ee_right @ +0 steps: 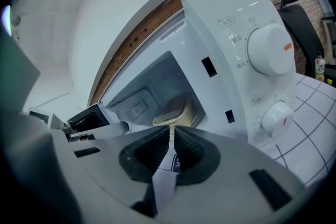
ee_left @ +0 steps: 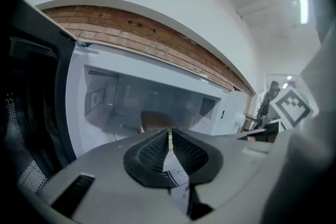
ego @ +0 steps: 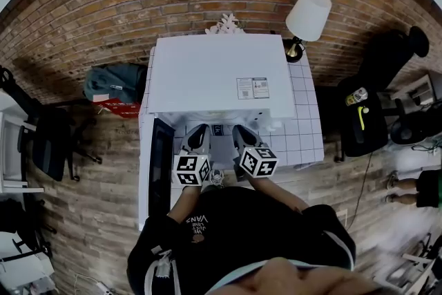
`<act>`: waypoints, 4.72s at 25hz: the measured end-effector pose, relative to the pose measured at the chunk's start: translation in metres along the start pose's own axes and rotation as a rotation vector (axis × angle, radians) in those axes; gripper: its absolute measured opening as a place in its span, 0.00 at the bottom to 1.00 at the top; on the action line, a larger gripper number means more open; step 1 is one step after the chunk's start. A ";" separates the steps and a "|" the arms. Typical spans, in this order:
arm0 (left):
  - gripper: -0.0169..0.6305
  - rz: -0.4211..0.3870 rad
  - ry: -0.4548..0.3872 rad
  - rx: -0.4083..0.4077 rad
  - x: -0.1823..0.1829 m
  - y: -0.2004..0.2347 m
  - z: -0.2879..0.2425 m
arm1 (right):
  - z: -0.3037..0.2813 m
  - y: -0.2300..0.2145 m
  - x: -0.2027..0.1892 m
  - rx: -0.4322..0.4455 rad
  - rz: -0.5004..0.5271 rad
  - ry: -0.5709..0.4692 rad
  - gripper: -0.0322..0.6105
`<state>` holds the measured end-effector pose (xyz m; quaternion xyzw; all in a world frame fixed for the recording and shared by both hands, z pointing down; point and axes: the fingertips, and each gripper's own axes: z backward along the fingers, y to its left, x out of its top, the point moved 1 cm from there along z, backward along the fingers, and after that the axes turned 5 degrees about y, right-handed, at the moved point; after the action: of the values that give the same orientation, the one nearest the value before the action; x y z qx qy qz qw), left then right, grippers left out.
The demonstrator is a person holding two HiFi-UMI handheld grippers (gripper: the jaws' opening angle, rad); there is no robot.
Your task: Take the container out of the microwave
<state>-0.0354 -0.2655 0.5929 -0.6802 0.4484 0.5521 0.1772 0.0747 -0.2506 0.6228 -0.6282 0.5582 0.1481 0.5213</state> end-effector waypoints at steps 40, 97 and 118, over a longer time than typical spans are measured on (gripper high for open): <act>0.37 0.267 0.051 -0.143 0.002 0.061 -0.096 | -0.087 -0.011 0.029 -0.095 -0.195 -0.149 0.43; 0.36 0.290 -0.006 -0.026 -0.026 -0.007 0.007 | 0.009 0.017 -0.005 0.009 -0.059 -0.042 0.37; 0.36 0.302 -0.026 0.022 -0.051 -0.047 0.054 | 0.059 0.023 -0.032 0.074 -0.026 -0.008 0.36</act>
<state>-0.0286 -0.1798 0.6096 -0.5957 0.5492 0.5765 0.1052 0.0679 -0.1809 0.6120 -0.6152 0.5530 0.1228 0.5483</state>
